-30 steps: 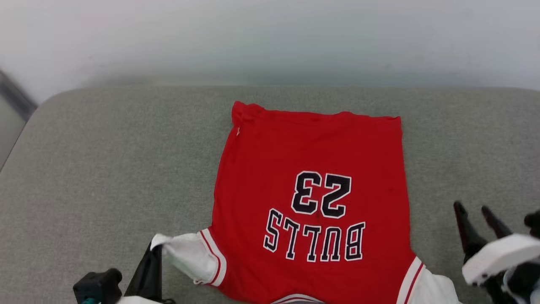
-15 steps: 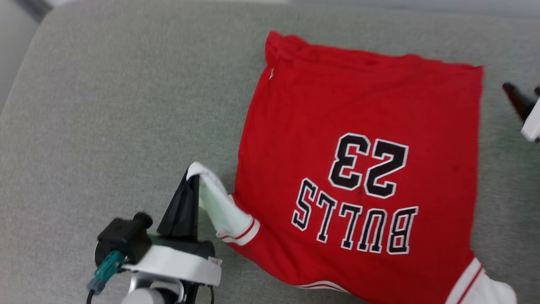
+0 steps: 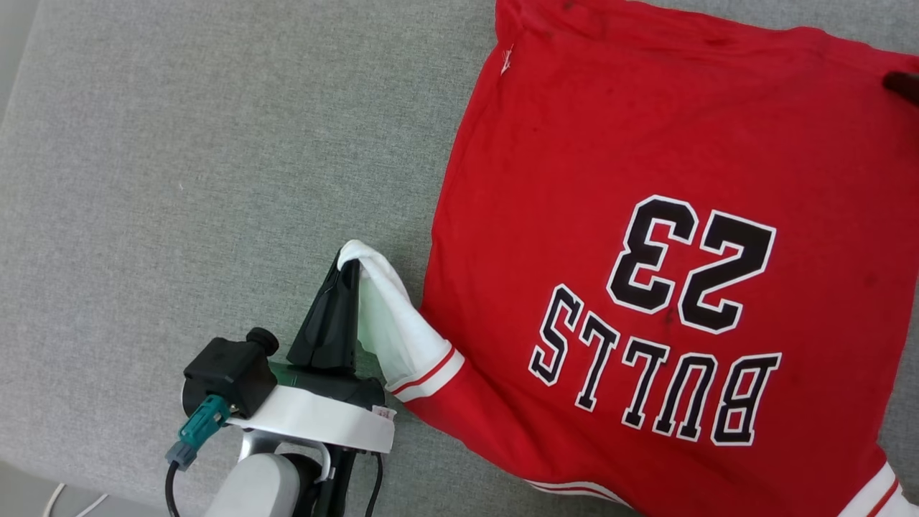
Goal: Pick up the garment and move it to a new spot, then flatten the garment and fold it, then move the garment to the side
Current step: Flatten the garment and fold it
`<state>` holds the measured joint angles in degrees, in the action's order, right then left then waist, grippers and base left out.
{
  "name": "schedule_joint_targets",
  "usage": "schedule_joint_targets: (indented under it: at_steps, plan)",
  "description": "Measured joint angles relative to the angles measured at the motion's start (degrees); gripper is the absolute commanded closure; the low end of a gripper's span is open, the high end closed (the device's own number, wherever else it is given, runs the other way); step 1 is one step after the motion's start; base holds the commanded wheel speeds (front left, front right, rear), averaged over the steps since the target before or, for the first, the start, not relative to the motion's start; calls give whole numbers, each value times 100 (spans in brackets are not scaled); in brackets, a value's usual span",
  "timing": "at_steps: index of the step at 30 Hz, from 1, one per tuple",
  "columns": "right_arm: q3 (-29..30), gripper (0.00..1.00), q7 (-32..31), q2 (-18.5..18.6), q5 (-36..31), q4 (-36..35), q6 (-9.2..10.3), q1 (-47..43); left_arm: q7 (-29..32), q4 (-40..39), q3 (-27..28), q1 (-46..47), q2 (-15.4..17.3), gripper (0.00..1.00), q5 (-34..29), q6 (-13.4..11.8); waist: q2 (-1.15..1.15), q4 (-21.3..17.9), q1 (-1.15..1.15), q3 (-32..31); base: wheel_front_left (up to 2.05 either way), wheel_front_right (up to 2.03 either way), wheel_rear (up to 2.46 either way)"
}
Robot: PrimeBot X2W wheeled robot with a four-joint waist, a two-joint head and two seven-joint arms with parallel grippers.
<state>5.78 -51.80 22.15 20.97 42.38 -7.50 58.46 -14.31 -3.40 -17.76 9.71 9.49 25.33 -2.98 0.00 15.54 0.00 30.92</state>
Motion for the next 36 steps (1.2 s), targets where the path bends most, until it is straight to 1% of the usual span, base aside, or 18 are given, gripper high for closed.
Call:
schedule_joint_targets:
  at_steps: [1, 2, 4, 8, 9, 11, 12, 19, 24, 29, 30, 31, 32, 36]
  plan:
    - [32, 68, -22, -21, -15, 15, 0, 2, -2, 23, 7, 0, -10, 100, 5, 4, 0, -5, 0, -8, 0, 0, 0]
    - [51, 100, -26, -44, -41, 31, 0, 2, -8, 44, 11, 1, -16, 100, 5, 7, 0, -10, 0, -24, 0, 0, 0]
    - [73, 100, -42, -90, -88, 57, 1, -8, -15, 113, 25, -4, -23, 100, 5, 22, 0, -19, 0, -87, 0, 0, 0]
    - [-42, 100, 204, -170, -187, -2, 0, -130, -34, 245, 52, -63, -1, 100, 15, 23, 0, -52, 0, -293, 0, 0, 0]
    - [-210, 100, 352, -137, -197, -104, 0, -287, 1, 380, 100, -168, 71, 100, 76, 25, 0, -104, 0, -514, 0, 0, 0]
    - [-305, 100, 444, -71, -176, -201, 0, -432, 27, 456, 153, -249, 133, 100, 123, 24, 0, -158, 0, -684, 0, 0, 0]
    - [-382, 100, 541, 11, -18, -403, 0, -665, 73, 541, 265, -421, 245, 100, 183, -22, 0, -274, 0, -966, 0, 0, 0]
    - [-442, 100, 556, 159, 400, -960, 0, -1716, 237, 599, 622, -1000, 521, 100, 370, -264, 0, -721, 0, -1617, 0, 0, 0]
    - [-268, 100, 598, 220, 588, -1536, 0, -2833, 394, 566, 804, -1423, 670, 100, 494, -397, 0, -1096, -1, -2055, 0, 0, 0]
    - [97, 100, 642, 170, 695, -2286, 0, -4258, 544, 549, 933, -1762, 771, 100, 623, -510, 0, -1438, -2, -2406, 0, 0, 0]
    - [97, 100, 642, 170, 695, -2286, 0, -4258, 544, 549, 933, -1762, 771, 100, 623, -510, 0, -1438, -2, -2406, 0, 0, 0]
    - [213, 100, 665, 104, 739, -2436, 0, -4546, 584, 550, 939, -1815, 788, 100, 631, -515, 0, -1496, -2, -2465, 0, 0, 0]
    - [400, 100, 698, -26, 720, -2719, 0, -5130, 617, 550, 971, -1893, 814, 100, 672, -534, 0, -1590, -2, -2578, 0, 0, 0]
    - [854, 100, 727, -459, 719, -3219, 0, -6213, 727, 563, 1007, -2035, 864, 100, 722, -568, 0, -1713, -2, -2769, 0, 0, 0]
